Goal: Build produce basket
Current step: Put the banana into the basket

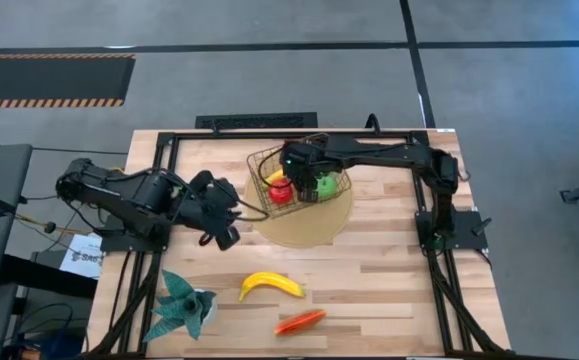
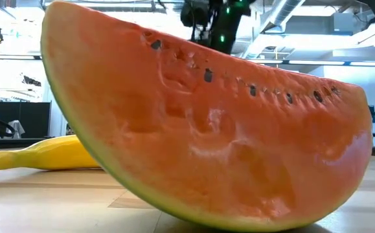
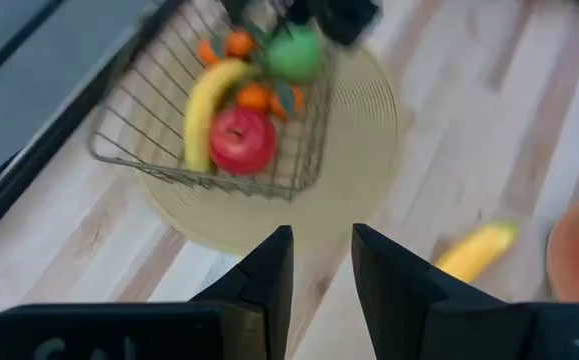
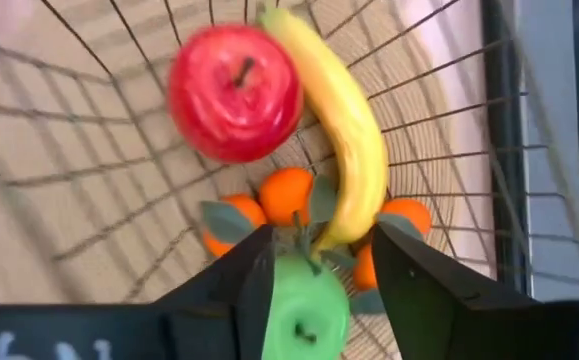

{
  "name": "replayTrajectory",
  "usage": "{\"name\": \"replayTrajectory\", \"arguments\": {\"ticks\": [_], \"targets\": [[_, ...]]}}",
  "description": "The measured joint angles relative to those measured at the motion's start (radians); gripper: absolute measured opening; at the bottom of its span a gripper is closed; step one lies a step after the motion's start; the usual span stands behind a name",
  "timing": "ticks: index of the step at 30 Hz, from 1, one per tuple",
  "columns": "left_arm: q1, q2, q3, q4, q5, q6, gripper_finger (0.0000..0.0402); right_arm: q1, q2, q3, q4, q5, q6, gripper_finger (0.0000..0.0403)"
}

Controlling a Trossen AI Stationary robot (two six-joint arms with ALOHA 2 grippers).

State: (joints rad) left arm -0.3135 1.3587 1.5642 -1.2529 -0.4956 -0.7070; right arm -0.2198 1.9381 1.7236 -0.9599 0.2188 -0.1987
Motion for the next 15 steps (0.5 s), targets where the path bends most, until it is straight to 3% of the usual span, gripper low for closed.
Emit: {"name": "replayTrajectory", "arguments": {"ticks": [11, 15], "targets": [[-0.064, 0.241, -0.001, 0.002, 0.165, 0.206, 0.009, 0.086, -0.001, 0.389, -0.378, -0.006, 0.212, 0.0194], [-0.077, 0.334, -0.001, 0.014, 0.205, 0.215, 0.009, 0.136, -0.002, 0.511, -0.457, 0.01, 0.299, 0.019]]}}
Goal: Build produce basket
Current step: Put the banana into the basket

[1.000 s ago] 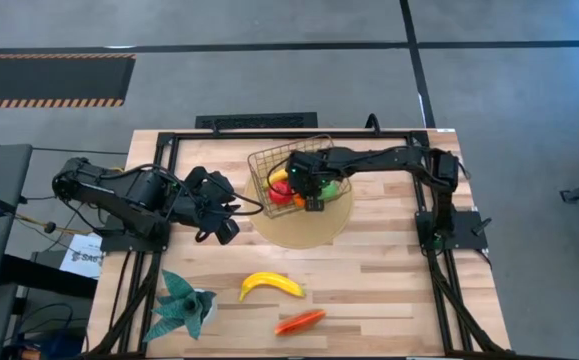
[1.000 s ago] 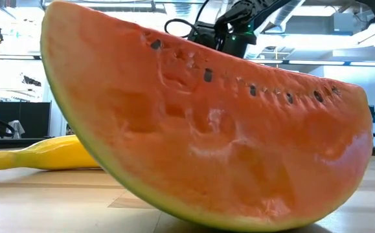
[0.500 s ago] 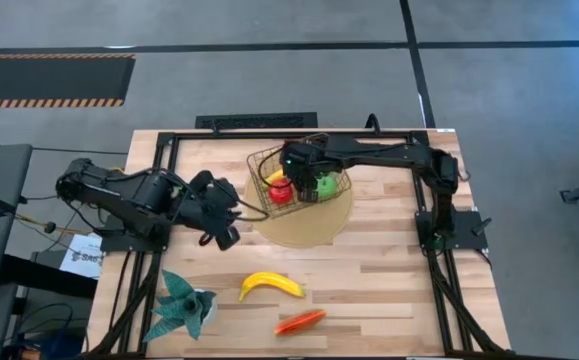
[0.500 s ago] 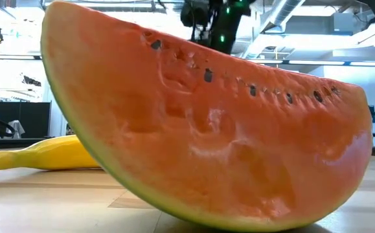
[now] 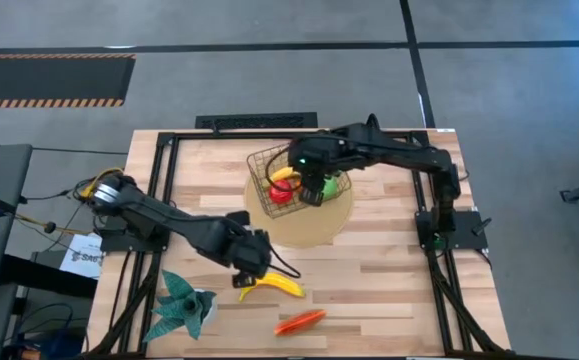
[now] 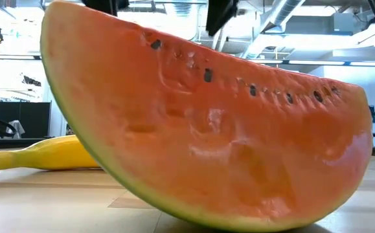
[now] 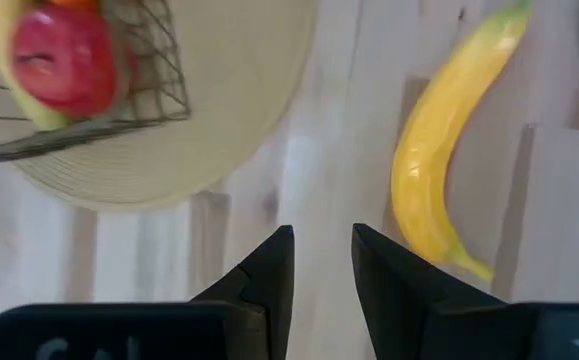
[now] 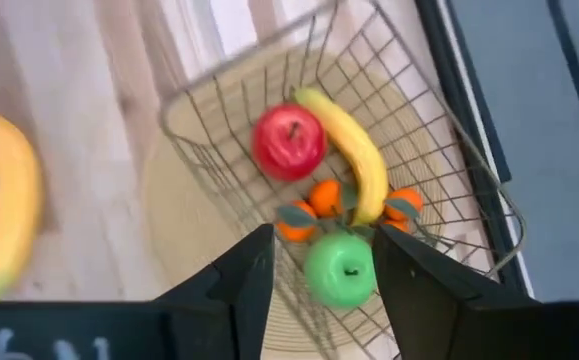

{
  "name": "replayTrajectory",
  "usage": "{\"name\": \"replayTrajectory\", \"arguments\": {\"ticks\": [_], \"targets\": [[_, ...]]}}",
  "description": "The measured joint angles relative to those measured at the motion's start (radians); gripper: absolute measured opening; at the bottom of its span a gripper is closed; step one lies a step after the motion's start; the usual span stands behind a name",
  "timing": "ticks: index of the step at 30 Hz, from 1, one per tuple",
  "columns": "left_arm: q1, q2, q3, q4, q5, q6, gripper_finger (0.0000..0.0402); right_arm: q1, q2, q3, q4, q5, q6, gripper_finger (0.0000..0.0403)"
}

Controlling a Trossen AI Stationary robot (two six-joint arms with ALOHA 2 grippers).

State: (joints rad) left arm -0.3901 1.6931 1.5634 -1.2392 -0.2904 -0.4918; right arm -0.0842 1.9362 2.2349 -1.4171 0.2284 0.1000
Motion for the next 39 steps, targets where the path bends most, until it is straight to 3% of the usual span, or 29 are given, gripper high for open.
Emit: {"name": "replayTrajectory", "arguments": {"ticks": [4, 10, 17, 26, 39], "targets": [[0.001, 0.072, 0.0, 0.081, 0.067, 0.017, 0.009, 0.062, 0.0, 0.1, -0.037, 0.039, 0.087, 0.0186], [-0.012, 0.175, 0.0, 0.264, 0.297, 0.186, 0.0096, 0.163, -0.035, 0.112, -0.052, 0.103, 0.231, 0.0185], [-0.025, 0.269, 0.0, 0.234, 0.395, 0.243, 0.0163, 0.273, -0.052, 0.112, -0.115, 0.18, 0.414, 0.0182], [-0.006, 0.284, 0.001, 0.307, 0.38, 0.186, 0.0233, 0.364, -0.052, 0.112, -0.139, 0.2, 0.453, 0.0177], [-0.001, 0.308, 0.001, 0.36, 0.289, 0.234, 0.024, 0.406, -0.052, 0.112, -0.154, 0.201, 0.41, 0.0166]]}}
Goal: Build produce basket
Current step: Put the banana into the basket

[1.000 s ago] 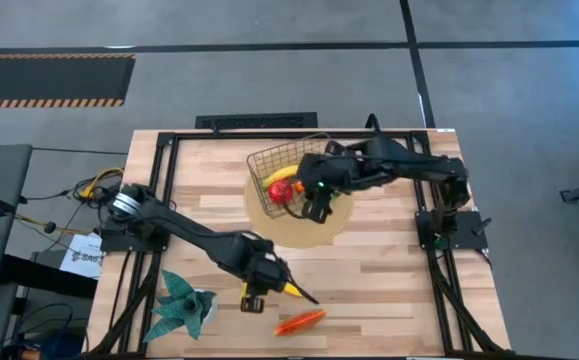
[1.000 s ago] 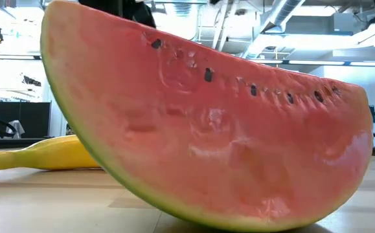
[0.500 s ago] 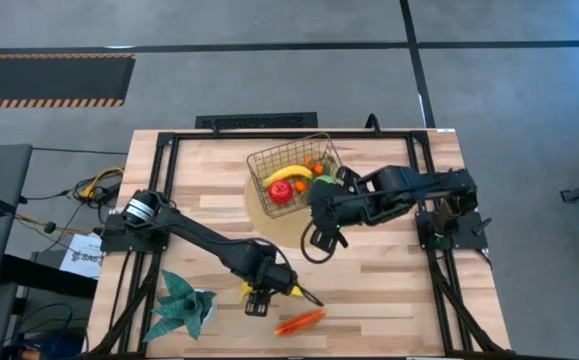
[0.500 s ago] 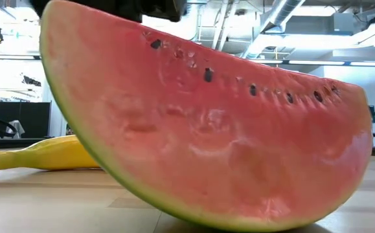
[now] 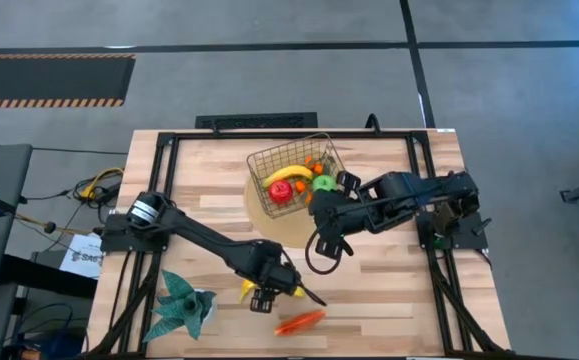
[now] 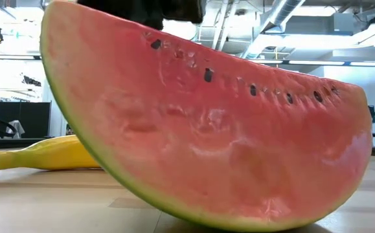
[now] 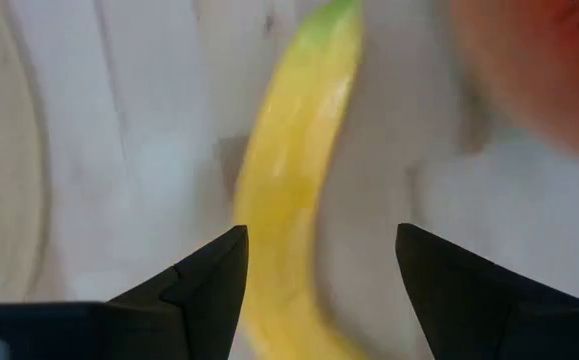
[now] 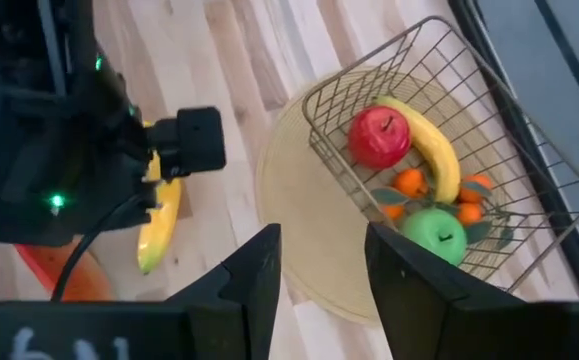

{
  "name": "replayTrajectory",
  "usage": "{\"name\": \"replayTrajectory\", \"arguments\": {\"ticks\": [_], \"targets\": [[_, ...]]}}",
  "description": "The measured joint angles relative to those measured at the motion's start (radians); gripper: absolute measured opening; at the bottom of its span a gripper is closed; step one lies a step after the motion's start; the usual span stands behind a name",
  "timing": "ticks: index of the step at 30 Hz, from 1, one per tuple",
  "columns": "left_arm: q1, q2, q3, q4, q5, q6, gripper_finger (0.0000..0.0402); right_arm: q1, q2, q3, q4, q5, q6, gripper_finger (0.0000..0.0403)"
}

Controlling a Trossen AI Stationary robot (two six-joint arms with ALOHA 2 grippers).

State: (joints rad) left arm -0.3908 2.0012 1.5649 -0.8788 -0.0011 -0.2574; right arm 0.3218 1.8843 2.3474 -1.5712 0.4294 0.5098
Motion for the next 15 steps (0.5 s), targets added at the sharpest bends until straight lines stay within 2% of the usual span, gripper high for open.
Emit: {"name": "replayTrajectory", "arguments": {"ticks": [6, 15], "targets": [[0.005, 0.063, -0.002, -0.023, -0.042, 0.021, 0.024, -0.001, 0.0, 0.0, 0.0, 0.0, -0.033, 0.0169], [0.016, 0.083, -0.012, -0.027, -0.067, 0.035, 0.024, -0.002, 0.0, 0.0, 0.008, -0.002, -0.048, 0.0167]]}}
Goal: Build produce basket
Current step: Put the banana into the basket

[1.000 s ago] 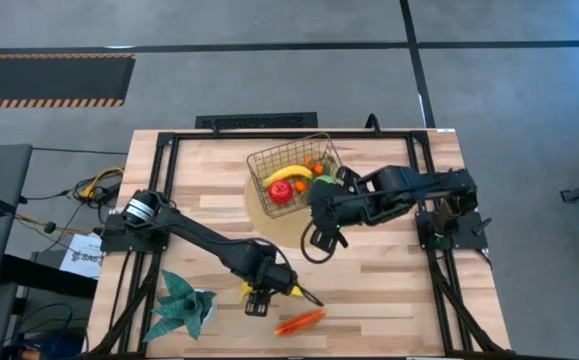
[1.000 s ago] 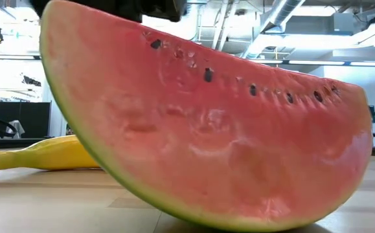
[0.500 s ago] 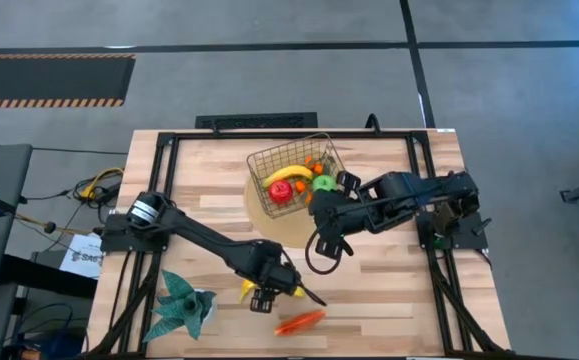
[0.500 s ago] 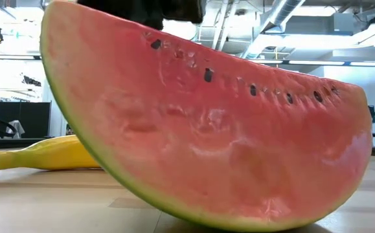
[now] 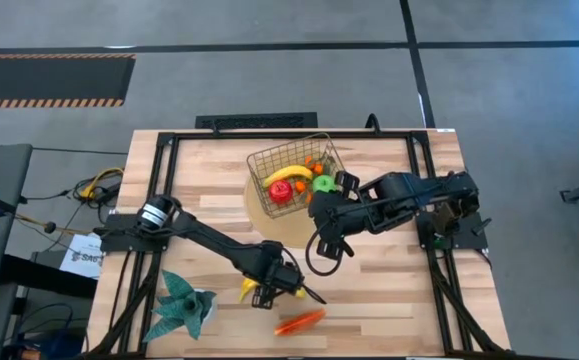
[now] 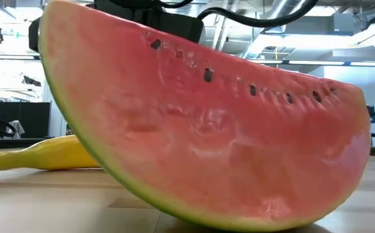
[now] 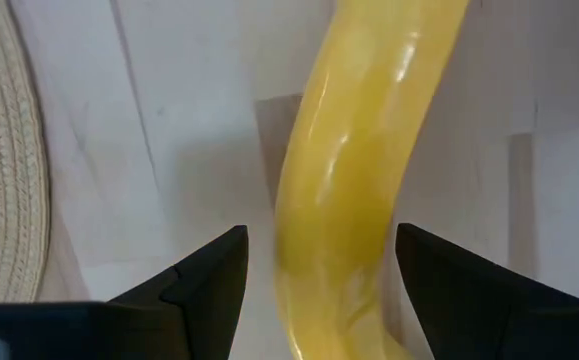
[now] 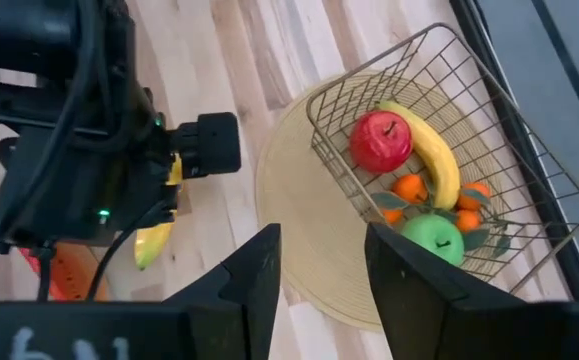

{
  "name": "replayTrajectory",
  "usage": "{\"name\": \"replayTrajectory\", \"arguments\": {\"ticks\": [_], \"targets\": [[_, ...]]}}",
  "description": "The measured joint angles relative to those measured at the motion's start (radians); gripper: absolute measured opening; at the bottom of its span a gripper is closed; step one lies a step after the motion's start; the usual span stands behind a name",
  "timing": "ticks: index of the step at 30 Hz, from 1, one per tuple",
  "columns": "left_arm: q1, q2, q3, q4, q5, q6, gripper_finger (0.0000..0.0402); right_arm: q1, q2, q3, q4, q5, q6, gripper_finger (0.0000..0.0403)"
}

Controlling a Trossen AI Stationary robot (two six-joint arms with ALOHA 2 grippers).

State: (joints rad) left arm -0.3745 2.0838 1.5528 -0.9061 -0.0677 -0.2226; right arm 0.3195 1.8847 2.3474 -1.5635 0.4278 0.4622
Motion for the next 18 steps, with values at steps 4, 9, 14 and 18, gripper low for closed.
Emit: {"name": "replayTrajectory", "arguments": {"ticks": [4, 9, 14, 18], "targets": [[0.004, 0.0, 0.0, 0.002, 0.016, 0.017, 0.024, 0.0, 0.0, 0.0, 0.0, -0.001, 0.0, 0.0168], [0.004, 0.0, 0.0, 0.007, 0.009, 0.049, 0.024, 0.0, 0.0, 0.0, 0.001, -0.002, 0.0, 0.0167], [0.007, 0.011, -0.004, 0.019, 0.009, 0.062, 0.024, 0.0, 0.0, 0.0, 0.002, -0.001, 0.0, 0.0164], [0.008, 0.056, -0.001, 0.012, 0.035, 0.064, 0.024, 0.0, 0.0, 0.0, 0.007, -0.001, 0.0, 0.0164]]}}
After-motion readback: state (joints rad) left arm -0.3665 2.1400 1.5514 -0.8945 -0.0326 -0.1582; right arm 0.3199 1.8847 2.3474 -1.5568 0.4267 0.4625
